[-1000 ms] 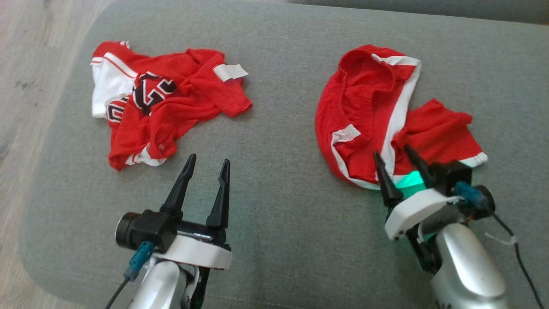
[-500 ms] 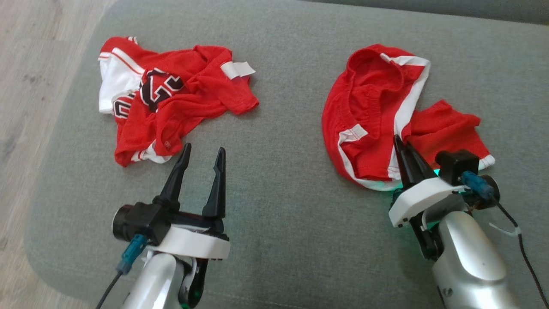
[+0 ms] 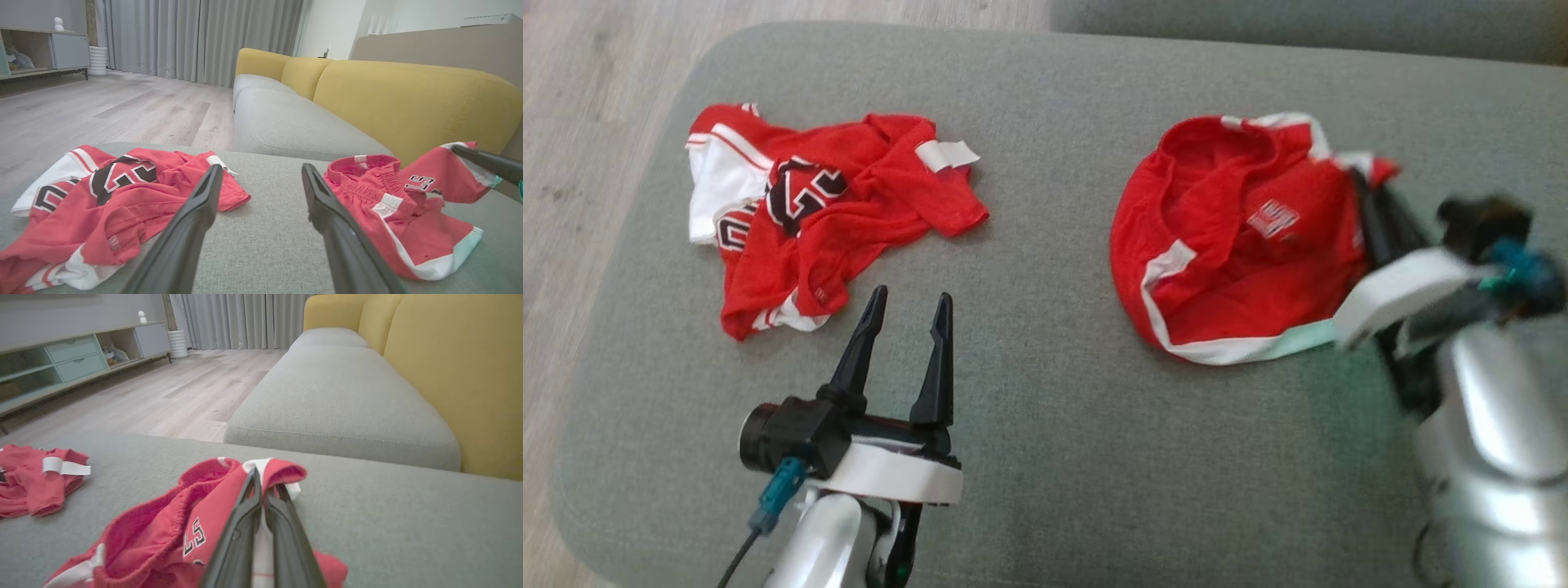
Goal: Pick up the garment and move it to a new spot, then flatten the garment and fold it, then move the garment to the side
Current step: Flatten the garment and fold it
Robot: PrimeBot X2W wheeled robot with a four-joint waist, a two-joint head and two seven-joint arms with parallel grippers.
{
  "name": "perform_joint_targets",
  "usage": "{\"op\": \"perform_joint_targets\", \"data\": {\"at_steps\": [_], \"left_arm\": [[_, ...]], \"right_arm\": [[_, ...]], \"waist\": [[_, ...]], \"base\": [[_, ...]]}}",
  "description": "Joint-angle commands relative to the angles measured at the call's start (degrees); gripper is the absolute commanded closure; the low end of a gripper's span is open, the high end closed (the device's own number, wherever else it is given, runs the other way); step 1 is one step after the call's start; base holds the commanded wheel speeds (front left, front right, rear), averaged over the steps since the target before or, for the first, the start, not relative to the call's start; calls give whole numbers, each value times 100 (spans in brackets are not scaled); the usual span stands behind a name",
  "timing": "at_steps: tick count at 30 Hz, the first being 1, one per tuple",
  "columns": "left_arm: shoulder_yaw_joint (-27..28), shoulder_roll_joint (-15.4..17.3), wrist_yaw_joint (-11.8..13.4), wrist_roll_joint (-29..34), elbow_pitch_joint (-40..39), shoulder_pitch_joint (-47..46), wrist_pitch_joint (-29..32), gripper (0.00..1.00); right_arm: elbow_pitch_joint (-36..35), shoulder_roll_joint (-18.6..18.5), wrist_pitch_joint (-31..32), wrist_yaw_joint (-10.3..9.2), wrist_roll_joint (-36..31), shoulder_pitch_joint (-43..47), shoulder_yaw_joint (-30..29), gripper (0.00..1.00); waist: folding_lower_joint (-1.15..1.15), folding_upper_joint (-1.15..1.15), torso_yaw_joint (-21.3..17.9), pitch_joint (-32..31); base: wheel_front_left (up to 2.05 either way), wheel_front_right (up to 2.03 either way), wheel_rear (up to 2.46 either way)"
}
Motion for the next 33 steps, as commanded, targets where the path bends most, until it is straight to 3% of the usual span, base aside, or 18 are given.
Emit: {"op": "perform_joint_targets", "data": {"at_steps": [1,12,17,18,19,25,33], "left_arm": [[141,3,19,-44,-212,-165,-54,0],[-250,3,81,-365,-299,-511,-54,0],[-368,3,159,-464,-328,-601,-54,0],[-372,3,166,-469,-330,-611,-54,0],[-376,3,167,-470,-328,-619,-54,0],[-300,3,198,-442,-283,-645,-54,0],[-65,3,154,-237,-191,-506,-54,0]], "right_arm": [[-208,-83,38,-4,-44,-339,111,100],[848,-1363,382,-4,-427,-1743,-78,100],[1565,-1711,263,-4,-858,-2323,-277,100],[1709,-1750,236,-4,-966,-2418,-362,4],[1869,-1766,237,-4,-1064,-2494,-466,0],[2486,-1475,-314,-4,-1564,-2677,-1042,0],[2633,-693,-1233,-4,-1538,-2331,-1249,0]], "waist": [[0,0,44,58],[0,0,634,603],[0,0,862,764],[0,0,887,788],[0,0,908,803],[0,0,850,701],[0,0,383,110]], "base": [[0,0,0],[0,0,0],[0,0,0],[0,0,0],[0,0,0],[0,0,0],[0,0,0]]}}
